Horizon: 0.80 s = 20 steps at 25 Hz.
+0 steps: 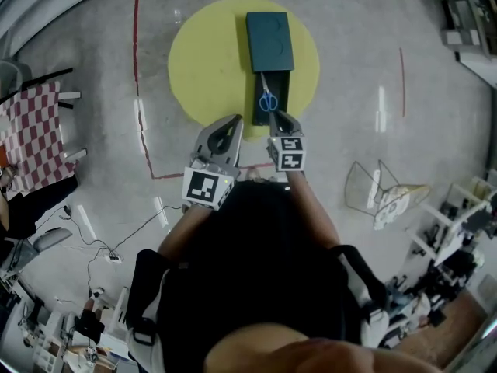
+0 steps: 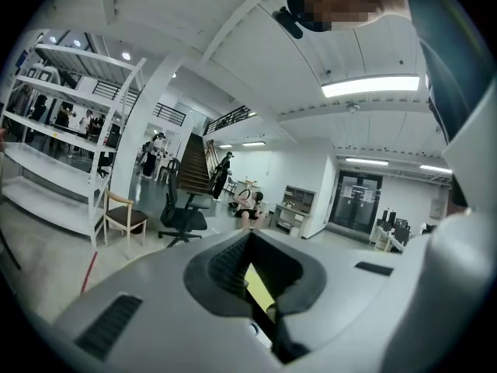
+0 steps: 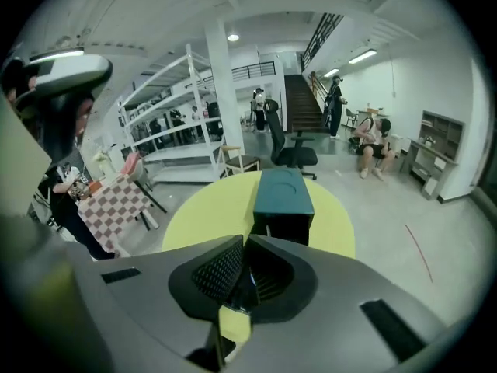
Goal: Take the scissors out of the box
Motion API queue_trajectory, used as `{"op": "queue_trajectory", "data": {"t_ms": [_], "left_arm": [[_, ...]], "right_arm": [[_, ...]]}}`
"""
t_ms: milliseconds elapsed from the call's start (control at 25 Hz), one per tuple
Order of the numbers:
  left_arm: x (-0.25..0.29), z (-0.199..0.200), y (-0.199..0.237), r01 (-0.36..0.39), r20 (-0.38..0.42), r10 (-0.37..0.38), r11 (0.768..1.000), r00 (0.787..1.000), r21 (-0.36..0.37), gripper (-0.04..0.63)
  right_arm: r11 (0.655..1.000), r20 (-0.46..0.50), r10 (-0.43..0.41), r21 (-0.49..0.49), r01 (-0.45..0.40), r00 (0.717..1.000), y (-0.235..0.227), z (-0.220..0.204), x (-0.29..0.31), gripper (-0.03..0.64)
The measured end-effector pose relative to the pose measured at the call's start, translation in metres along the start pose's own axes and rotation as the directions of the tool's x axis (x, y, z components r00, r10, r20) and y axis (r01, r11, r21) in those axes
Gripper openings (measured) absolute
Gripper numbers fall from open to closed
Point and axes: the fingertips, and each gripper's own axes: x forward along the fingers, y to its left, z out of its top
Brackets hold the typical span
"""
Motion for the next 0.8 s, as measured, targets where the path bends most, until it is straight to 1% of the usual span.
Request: {"op": "queue_trajectory", "data": {"t_ms": [80,200,280,560,680,800], "left_arm": [[0.006,-0.002,0.006,0.008,-0.010,-0.008,1.000,1.000,-0.002,-0.003],[0.016,-0.002,0.016,0.017,-0.018,-0.017,1.000,1.000,-0.007,-0.003],[0.021,-0.002,0.024,0.018,-0.023,-0.018,1.000,1.000,-0.014,-0.003],[0.034,-0.008,0.045,0.013,-0.054,-0.015,0.999,0.998,-0.030,-0.003],[0.038,-0.008,0.051,0.010,-0.056,-0.012,0.999,0.998,-0.040,-0.003],[0.040,-0.010,0.057,0.008,-0.065,-0.011,0.999,0.998,-0.046,-0.003]], "right_arm": [[1.000,-0.067,-0.011,0.005,0.012,0.998,-0.005,-0.014,0.019,0.004],[1.000,-0.171,-0.015,0.023,0.020,0.985,-0.011,-0.033,0.041,0.062],[0.999,-0.221,-0.017,0.036,0.025,0.975,-0.013,-0.041,0.054,0.071],[0.997,-0.333,-0.050,0.037,0.066,0.942,-0.026,-0.061,0.094,0.078],[0.995,-0.382,-0.049,0.064,0.079,0.923,-0.027,-0.073,0.108,0.078],[0.994,-0.435,-0.052,0.065,0.089,0.899,-0.027,-0.086,0.116,0.083]]}}
